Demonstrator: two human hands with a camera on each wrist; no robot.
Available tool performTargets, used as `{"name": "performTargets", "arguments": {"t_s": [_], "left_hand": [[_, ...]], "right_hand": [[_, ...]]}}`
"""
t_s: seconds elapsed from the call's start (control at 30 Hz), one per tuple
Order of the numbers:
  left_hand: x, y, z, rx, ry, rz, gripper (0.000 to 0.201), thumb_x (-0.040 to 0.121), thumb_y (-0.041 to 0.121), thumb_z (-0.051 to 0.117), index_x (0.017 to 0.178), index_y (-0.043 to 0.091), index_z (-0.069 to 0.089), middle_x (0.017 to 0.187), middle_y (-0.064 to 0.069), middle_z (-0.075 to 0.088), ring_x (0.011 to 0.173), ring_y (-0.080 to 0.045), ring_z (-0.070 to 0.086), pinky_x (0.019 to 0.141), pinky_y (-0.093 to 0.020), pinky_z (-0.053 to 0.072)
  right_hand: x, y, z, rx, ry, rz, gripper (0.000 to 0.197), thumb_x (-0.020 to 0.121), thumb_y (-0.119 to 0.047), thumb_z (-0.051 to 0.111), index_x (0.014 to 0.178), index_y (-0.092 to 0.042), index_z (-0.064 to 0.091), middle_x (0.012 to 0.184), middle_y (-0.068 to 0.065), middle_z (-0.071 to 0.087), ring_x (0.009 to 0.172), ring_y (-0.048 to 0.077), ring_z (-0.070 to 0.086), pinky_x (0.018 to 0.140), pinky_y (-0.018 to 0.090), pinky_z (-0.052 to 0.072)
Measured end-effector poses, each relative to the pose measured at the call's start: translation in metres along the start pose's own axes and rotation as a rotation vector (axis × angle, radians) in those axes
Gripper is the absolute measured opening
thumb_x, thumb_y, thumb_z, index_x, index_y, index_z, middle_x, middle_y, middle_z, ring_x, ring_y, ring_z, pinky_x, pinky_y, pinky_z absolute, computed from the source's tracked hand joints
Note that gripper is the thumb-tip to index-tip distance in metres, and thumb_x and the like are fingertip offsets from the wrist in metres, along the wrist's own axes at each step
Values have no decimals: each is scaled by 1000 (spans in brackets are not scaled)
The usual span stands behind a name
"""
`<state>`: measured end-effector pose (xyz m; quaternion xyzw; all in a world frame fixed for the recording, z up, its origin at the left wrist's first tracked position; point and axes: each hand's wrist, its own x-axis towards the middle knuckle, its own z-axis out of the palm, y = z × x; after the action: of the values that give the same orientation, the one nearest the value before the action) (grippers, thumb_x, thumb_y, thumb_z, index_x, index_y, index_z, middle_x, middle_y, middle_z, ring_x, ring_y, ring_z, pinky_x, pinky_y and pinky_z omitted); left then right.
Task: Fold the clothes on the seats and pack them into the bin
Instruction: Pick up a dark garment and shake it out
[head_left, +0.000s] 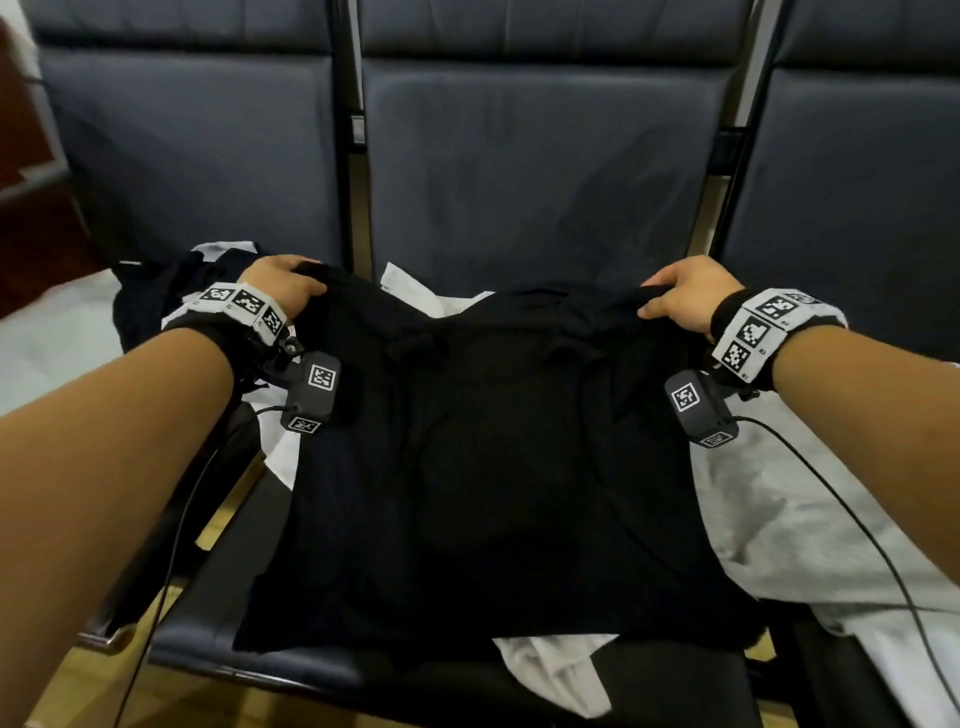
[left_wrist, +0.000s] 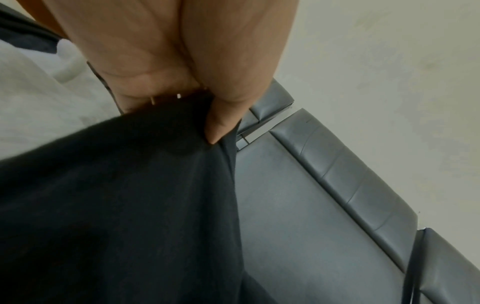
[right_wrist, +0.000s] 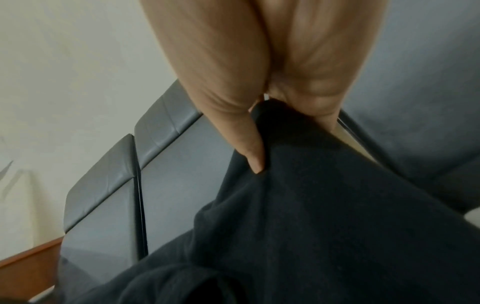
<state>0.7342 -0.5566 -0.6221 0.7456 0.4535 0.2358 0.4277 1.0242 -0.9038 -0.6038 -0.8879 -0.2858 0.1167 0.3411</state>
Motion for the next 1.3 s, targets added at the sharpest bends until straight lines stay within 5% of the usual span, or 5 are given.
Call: {"name": "performTargets", "arguments": {"t_s": [0.33, 0.57, 0.77, 1.13, 1.3], "left_hand": [[-38, 30, -42, 12, 50, 44, 22, 82, 5, 61, 73, 25, 67, 79, -7, 62, 63, -19, 55, 53, -26, 43], [-52, 14, -58, 295, -50, 148, 17, 81, 21, 73, 86, 37, 73, 95, -1, 70, 89, -23, 67, 91, -36, 53], [-56, 9, -57, 388, 109, 107, 29, 89, 17, 64, 118, 15, 67, 117, -7, 66, 108, -25, 62, 86, -24, 42], [-41, 6, -43, 506, 40, 51, 26, 90, 19, 64, 114, 10, 67, 110, -17, 66, 103, -36, 62, 89, -35, 46], [-29, 5, -40, 322, 19, 20, 22, 91, 10, 60, 111, 16, 65, 83, -7, 59, 67, -21, 52, 68, -29, 43]], "right_hand": [[-27, -24, -28, -28, 104, -68, 20, 81, -8, 75, 80, -18, 58, 89, 6, 63, 91, 24, 61, 81, 34, 49], [-51, -25, -32, -20, -38, -19, 14, 84, -11, 74, 98, -8, 73, 96, 7, 71, 96, 25, 67, 85, 33, 51], [-52, -18, -30, 42, 188, -54, 14, 84, -7, 73, 95, -6, 66, 81, 5, 63, 84, 25, 61, 66, 27, 44], [-31, -16, -16, 41, -94, 65, 35, 80, -40, 73, 101, -13, 74, 104, 5, 72, 100, 23, 66, 96, 38, 50], [-21, -12, -16, -226, 4, -59, 22, 93, -23, 64, 102, -5, 72, 100, 10, 67, 94, 24, 60, 81, 29, 43]]}}
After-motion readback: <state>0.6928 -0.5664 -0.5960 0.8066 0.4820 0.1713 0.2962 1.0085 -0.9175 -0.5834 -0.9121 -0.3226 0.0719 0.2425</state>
